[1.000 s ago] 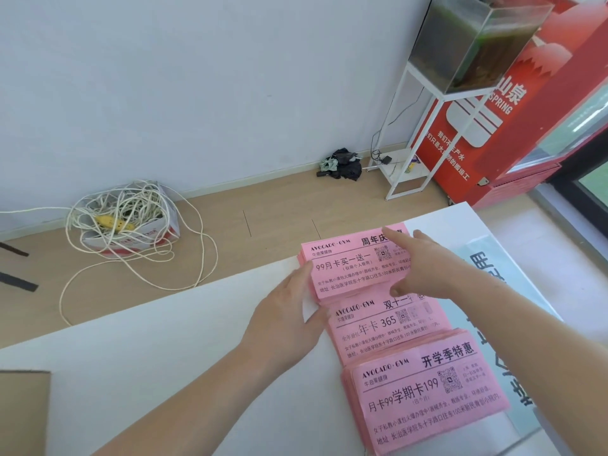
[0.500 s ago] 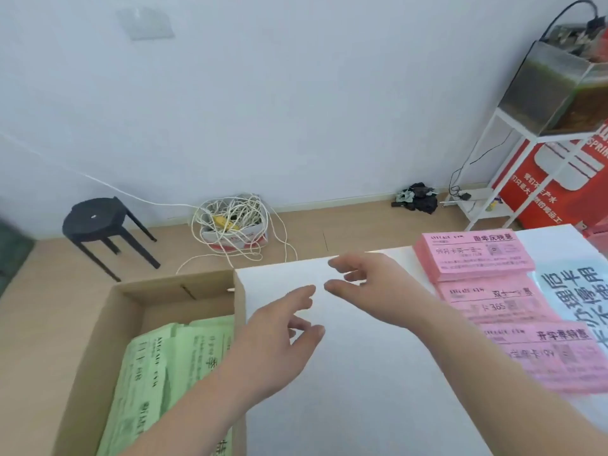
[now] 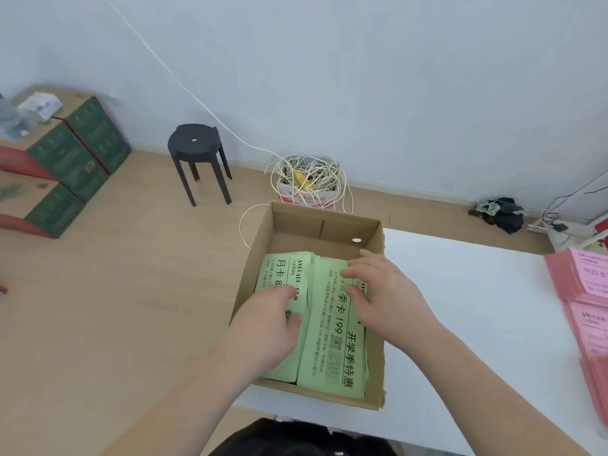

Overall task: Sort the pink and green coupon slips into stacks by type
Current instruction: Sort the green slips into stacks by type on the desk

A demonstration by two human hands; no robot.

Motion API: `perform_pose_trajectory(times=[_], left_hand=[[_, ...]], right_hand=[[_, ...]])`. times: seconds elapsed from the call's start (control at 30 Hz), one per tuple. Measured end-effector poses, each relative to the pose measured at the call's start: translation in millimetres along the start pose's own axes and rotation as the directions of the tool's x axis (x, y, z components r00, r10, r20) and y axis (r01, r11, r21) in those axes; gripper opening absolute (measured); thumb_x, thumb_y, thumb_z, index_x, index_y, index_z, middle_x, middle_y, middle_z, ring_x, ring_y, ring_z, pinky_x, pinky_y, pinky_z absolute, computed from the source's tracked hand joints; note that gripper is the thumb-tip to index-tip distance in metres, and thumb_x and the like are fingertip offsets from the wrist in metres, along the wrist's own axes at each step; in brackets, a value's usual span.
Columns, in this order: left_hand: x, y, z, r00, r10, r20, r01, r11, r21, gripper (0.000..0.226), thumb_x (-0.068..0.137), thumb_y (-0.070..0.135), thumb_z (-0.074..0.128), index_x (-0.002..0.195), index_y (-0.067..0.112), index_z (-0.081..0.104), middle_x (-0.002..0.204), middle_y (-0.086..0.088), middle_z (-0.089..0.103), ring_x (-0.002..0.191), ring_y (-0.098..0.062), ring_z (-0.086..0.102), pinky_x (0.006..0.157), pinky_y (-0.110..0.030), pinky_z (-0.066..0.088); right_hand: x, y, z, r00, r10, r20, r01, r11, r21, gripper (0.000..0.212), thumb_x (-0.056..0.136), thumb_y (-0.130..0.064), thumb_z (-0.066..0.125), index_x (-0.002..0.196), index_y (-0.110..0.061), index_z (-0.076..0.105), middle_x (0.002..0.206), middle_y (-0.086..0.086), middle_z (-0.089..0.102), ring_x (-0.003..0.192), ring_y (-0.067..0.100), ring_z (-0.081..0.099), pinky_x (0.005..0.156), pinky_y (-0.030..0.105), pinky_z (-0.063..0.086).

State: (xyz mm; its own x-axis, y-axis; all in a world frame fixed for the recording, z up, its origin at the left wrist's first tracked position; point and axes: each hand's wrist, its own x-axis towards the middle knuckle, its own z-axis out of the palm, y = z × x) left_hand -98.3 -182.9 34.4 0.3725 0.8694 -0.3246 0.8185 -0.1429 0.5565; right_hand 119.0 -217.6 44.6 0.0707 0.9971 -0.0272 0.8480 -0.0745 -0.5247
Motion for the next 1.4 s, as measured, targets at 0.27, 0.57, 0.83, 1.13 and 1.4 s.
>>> perform_pose_trajectory(times=[0.27,0.57,0.83,1.13,1.4], left_hand=[[-2,-23,10,0.989,0.126,0.076,-0.135,0.984,0.119,0.034,0.1,0.017,0.047,0.132,0.022,0.059,0.136,0.013,0.048,0.127,-0.012,0.045,0.1,-0.021,0.04],[-3,-29,13,0.988,0.146,0.049,-0.151,0.982,0.116,0.034,0.097,0.01,0.046,0.125,0.021,0.062,0.132,0.013,0.048,0.119,-0.01,0.048,0.094,-0.017,0.041],[-13,-23,2,0.987,0.12,0.109,-0.124,0.992,0.033,0.035,0.1,0.02,0.048,0.134,0.023,0.057,0.149,0.014,0.045,0.134,-0.008,0.045,0.104,-0.018,0.035],[-11,15,-19,0.963,0.224,-0.15,-0.255,0.937,-0.238,0.043,0.098,0.028,0.063,0.135,0.048,0.054,0.106,0.031,0.063,0.096,0.009,0.059,0.087,-0.02,0.05],[-5,48,-42,0.951,0.296,-0.088,-0.308,0.935,-0.175,0.021,0.095,0.029,0.059,0.108,0.046,0.062,0.077,0.015,0.065,0.067,-0.007,0.06,0.061,-0.03,0.05]], right_hand=[[47,-20,13,0.89,0.241,0.388,-0.104,0.934,-0.342,0.036,0.095,-0.024,0.056,0.131,-0.022,0.052,0.129,-0.002,0.058,0.118,0.023,0.057,0.092,0.042,0.054],[55,-15,10,0.908,0.2,0.368,-0.137,0.972,-0.189,0.066,0.083,-0.007,0.06,0.146,-0.023,0.046,0.128,-0.003,0.049,0.123,0.019,0.051,0.096,0.034,0.05],[30,-10,-13,0.945,0.081,0.317,-0.068,0.996,-0.05,0.026,0.09,-0.007,0.06,0.092,-0.033,0.061,0.1,-0.017,0.056,0.096,0.012,0.058,0.087,0.035,0.052],[9,-47,-43,0.972,-0.052,0.229,0.061,0.998,-0.033,0.024,0.095,-0.016,0.062,0.107,-0.036,0.065,0.102,-0.019,0.062,0.098,0.008,0.059,0.085,0.033,0.052],[-3,-48,-57,0.988,0.124,0.089,-0.151,0.888,0.435,0.034,0.082,-0.005,0.077,0.095,-0.032,0.061,0.082,-0.002,0.072,0.062,0.003,0.058,0.058,0.018,0.046]])
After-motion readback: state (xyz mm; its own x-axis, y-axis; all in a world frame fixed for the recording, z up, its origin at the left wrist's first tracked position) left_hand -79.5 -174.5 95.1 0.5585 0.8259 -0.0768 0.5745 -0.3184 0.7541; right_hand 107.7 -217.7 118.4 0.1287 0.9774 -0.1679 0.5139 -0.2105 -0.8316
